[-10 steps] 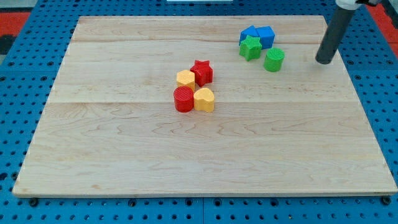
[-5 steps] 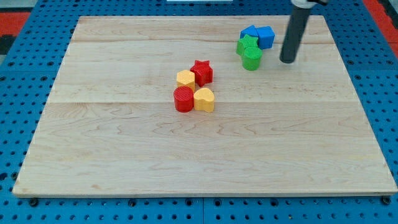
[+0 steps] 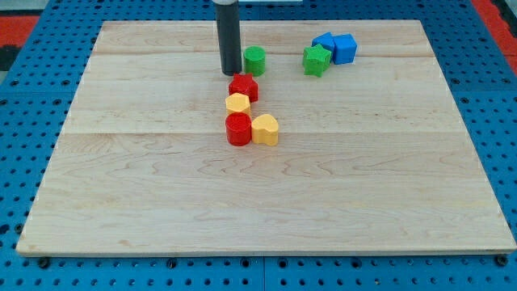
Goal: Move the green circle to the bottom side of the blue triangle
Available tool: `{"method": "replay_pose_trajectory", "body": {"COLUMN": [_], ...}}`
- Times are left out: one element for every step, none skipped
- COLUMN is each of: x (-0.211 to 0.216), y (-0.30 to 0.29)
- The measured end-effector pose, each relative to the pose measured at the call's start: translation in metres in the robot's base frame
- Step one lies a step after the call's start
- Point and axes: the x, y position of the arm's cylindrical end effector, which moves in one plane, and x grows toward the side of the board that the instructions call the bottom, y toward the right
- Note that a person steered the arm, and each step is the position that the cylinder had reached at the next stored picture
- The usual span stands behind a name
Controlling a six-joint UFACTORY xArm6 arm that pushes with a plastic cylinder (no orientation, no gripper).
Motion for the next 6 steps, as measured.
{"method": "replay_pose_trajectory", "body": {"x": [-0.021, -0.029, -0.026, -0.024, -0.024, -0.024], "y": [0.016, 0.106, 0.022, -0.048, -0.099, -0.109]}}
